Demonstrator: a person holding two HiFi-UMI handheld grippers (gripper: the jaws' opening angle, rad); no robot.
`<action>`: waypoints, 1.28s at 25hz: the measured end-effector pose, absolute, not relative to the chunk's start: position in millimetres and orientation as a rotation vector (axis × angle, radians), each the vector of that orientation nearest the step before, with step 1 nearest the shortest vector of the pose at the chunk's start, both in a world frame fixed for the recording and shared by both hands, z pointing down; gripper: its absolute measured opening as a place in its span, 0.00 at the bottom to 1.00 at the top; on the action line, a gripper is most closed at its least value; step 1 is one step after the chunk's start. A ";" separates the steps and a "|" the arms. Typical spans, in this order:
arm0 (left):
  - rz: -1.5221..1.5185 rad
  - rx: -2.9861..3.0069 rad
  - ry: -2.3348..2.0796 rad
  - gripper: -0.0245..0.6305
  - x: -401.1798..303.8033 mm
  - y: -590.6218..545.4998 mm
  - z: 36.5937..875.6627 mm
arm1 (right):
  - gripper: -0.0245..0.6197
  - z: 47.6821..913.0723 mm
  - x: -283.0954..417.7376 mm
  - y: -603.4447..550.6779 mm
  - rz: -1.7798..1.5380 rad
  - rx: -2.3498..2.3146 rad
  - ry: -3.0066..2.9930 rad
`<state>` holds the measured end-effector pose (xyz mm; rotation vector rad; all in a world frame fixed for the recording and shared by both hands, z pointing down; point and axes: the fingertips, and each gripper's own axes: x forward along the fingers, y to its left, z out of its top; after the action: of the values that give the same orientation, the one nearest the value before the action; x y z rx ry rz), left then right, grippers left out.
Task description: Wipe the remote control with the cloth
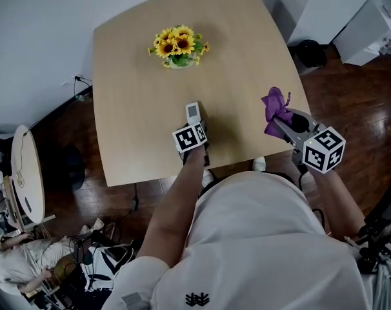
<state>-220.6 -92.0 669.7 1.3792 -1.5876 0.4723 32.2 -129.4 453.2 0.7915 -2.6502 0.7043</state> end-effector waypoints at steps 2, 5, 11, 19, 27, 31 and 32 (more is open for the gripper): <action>0.469 1.358 -1.589 0.46 -218.0 -90.6 674.0 | 0.23 453.2 40.6 -130.4 0.692 0.802 -2.642; 0.475 1.328 -1.604 0.47 -219.7 -87.9 679.1 | 0.23 454.0 51.6 -132.8 0.692 0.815 -2.633; 0.461 1.343 -1.624 0.50 -218.7 -88.9 674.7 | 0.23 459.4 66.8 -133.3 0.714 0.807 -2.627; 0.550 1.466 -1.722 0.50 -221.3 -63.8 624.9 | 0.23 458.6 76.6 -127.8 0.697 0.744 -2.654; 0.577 1.504 -1.640 0.48 -196.9 47.6 607.0 | 0.23 495.4 87.1 -92.4 0.660 0.598 -2.632; 0.560 1.546 -1.584 0.44 -175.1 93.0 601.0 | 0.23 521.5 92.7 -62.1 0.682 0.591 -2.605; 0.569 1.575 -1.562 0.44 -169.6 100.3 599.8 | 0.23 524.3 92.5 -54.0 0.682 0.599 -2.601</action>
<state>-169.6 100.3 599.8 1.5754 -1.5616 0.5687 92.5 -54.0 524.3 0.5986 -2.6009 0.6821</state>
